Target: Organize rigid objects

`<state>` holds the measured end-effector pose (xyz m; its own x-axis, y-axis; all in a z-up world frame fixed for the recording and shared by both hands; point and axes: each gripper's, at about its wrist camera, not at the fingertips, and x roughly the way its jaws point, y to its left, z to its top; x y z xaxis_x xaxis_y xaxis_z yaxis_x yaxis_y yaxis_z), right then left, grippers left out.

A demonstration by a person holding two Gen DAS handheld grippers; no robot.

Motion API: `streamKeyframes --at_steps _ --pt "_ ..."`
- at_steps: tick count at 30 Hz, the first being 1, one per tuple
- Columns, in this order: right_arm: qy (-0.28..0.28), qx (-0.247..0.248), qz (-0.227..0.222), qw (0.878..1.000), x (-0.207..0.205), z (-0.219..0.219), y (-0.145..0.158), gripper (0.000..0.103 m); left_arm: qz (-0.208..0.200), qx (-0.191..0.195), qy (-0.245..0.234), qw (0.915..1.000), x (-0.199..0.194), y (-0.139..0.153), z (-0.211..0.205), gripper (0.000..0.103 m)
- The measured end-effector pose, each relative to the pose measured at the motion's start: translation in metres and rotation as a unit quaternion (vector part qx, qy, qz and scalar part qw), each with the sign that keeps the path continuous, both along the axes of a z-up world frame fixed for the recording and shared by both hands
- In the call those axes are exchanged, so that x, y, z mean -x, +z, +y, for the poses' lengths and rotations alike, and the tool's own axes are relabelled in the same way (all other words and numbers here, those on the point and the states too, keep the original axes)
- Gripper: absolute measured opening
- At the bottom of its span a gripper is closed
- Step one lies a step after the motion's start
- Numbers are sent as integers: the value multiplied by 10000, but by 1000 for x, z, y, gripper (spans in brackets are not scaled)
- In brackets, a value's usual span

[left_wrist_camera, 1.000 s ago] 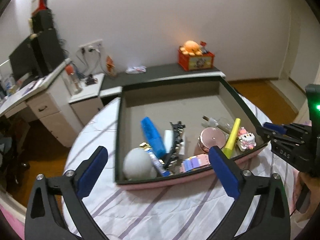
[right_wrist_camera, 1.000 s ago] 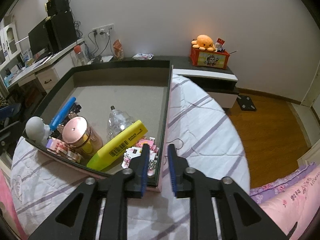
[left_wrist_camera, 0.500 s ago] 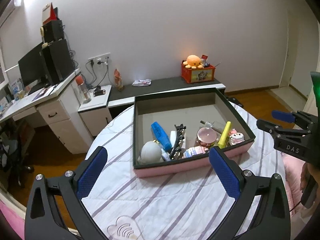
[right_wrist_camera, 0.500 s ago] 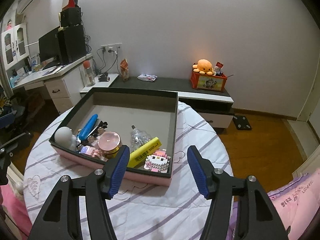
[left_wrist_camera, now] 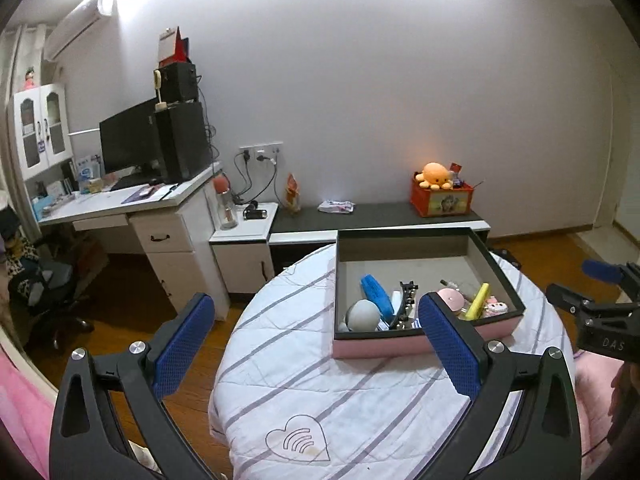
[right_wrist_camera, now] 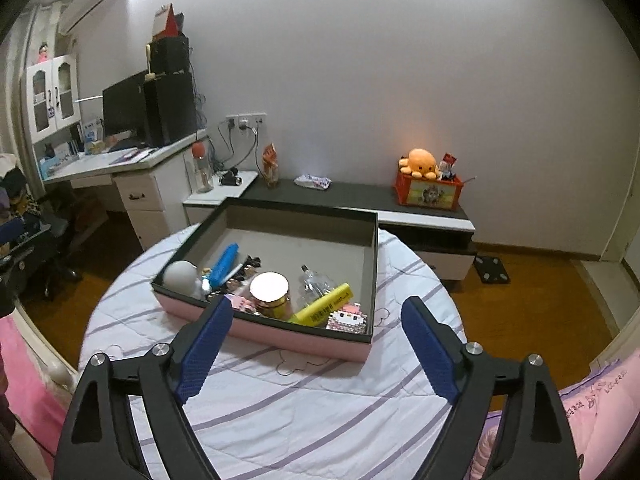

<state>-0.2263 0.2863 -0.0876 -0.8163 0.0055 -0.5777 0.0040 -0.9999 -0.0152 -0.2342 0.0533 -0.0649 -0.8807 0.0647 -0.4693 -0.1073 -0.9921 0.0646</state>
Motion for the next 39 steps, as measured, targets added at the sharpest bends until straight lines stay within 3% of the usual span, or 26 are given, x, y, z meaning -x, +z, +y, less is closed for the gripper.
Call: streamKeyframes --at_steps 4,10,22,35,39 --pt "16 -14 133 9999 -8 -5 7 103 -228 109 -128 9996 -4 -10 -5 103" --pt "0 -23 34 10000 -7 -8 1 103 -676 -29 -220 9975 3 -36 -12 103" --pt "196 192 -201 9994 14 -2 -31 103 -1195 -253 -388 9918 32 -71 -10 103" --pt "376 479 80 9981 23 -5 -29 103 -1139 -531 -231 9918 53 -67 3 103" --pt "419 548 270 9973 14 -10 -19 103 -997 -423 -331 9936 43 -57 14 103"
